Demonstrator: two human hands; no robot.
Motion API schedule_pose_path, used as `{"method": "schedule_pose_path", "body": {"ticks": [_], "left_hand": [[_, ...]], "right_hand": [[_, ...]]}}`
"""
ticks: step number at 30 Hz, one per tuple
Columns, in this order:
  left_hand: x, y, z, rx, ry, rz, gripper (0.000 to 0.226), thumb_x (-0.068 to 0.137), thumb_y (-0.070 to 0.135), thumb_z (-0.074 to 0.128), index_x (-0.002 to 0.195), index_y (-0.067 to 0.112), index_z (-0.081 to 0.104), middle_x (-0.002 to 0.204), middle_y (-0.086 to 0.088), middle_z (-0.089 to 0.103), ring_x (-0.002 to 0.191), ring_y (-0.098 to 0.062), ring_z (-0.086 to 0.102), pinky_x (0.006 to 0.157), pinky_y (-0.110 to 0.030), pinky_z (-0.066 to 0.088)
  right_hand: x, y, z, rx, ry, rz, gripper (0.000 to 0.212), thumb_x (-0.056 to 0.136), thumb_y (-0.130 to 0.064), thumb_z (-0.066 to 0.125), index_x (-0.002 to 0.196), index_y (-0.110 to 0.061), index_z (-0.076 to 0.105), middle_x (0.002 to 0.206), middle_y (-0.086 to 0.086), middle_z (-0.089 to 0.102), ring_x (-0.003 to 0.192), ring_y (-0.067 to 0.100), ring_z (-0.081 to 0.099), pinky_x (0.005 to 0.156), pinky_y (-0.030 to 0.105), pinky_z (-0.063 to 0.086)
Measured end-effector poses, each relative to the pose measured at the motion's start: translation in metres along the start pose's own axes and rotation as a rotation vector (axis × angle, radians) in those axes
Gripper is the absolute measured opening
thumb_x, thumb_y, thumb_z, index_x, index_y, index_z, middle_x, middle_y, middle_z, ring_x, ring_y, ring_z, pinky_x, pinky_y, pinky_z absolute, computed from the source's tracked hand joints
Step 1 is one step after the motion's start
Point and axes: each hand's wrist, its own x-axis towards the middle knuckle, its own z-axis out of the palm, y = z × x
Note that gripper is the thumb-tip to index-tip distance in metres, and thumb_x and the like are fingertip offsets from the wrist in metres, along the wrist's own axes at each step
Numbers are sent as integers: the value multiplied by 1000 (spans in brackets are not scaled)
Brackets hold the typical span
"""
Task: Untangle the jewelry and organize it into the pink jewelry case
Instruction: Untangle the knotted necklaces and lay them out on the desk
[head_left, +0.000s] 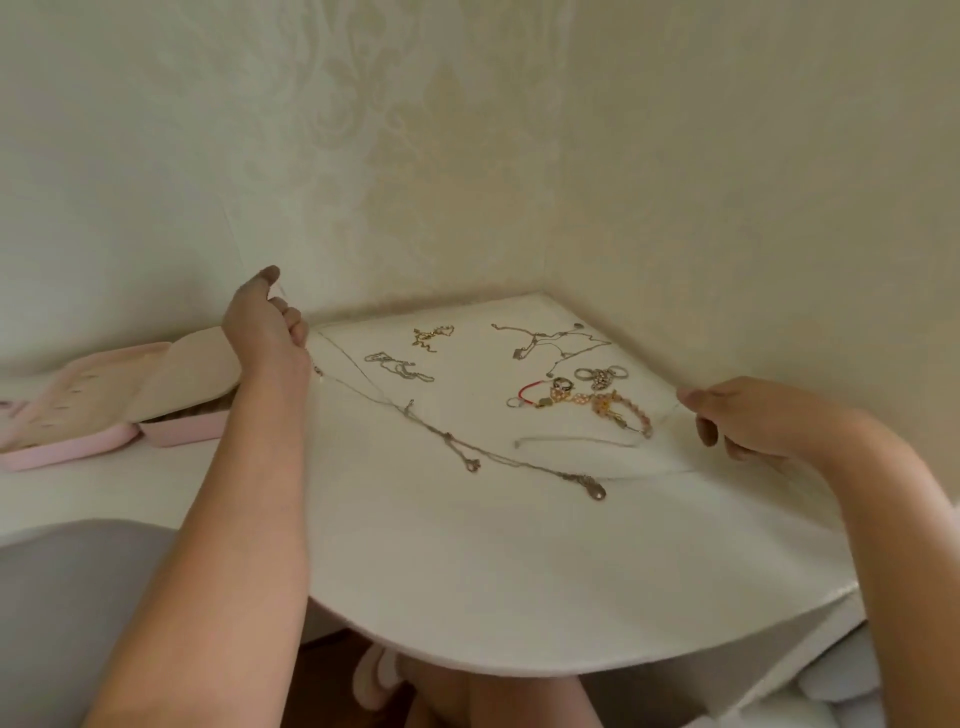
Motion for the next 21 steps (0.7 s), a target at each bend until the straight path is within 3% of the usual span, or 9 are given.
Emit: {"method": "schedule_pose_path", "body": {"ticks": [6, 9, 11, 13, 17, 19, 21], "left_hand": [[-18, -9, -23, 206, 23, 237, 41, 83, 3, 34, 91, 25, 67, 61, 2, 33, 46, -9, 28, 41, -21, 22], [-23, -14, -36, 352, 20, 336, 42, 81, 9, 37, 89, 33, 70, 77, -1, 53, 55, -11, 40, 56, -28, 35], [-29, -18, -42, 479, -15, 421, 39, 86, 8, 39, 99, 26, 70, 90, -3, 60, 61, -9, 47, 66, -28, 39], [-35, -21, -48, 618, -25, 509, 37, 92, 5, 38, 112, 15, 66, 102, -6, 64, 74, -6, 56, 72, -18, 41], [-40, -21, -57, 830, -33, 616, 41, 97, 6, 34, 131, 12, 57, 123, -12, 64, 111, -23, 60, 91, -20, 39], [-41, -23, -60, 956, -81, 631, 40, 98, 6, 34, 129, 10, 59, 119, -17, 65, 110, -32, 59, 93, -27, 41], [-46, -24, -60, 1050, -133, 644, 38, 97, 7, 35, 127, 10, 59, 112, -21, 66, 105, -38, 59, 91, -38, 45]], "right_hand": [[-13, 6, 11, -180, 28, 76, 66, 101, -52, 23, 63, -7, 51, 52, 5, 54, 53, 20, 51, 60, 28, 35], [-20, 9, 12, -252, 16, 93, 66, 100, -54, 21, 63, -7, 49, 54, 6, 57, 55, 20, 54, 64, 29, 40], [-23, 11, 8, -254, 19, 116, 63, 100, -54, 22, 61, -9, 43, 54, 8, 58, 54, 20, 55, 62, 30, 41], [-27, 15, 4, -278, 37, 113, 63, 100, -52, 26, 59, -9, 45, 52, 7, 58, 53, 21, 56, 63, 31, 43], [-31, 22, 12, -469, -16, 104, 62, 101, -47, 30, 56, -11, 51, 55, 2, 56, 57, 18, 55, 80, 32, 49], [-32, 25, 15, -482, 16, 105, 56, 101, -45, 32, 58, -13, 47, 62, 1, 53, 59, 16, 49, 85, 32, 47], [-34, 27, 11, -449, 70, 108, 46, 101, -41, 37, 63, -15, 42, 67, 0, 46, 59, 15, 43, 80, 30, 42]]}}
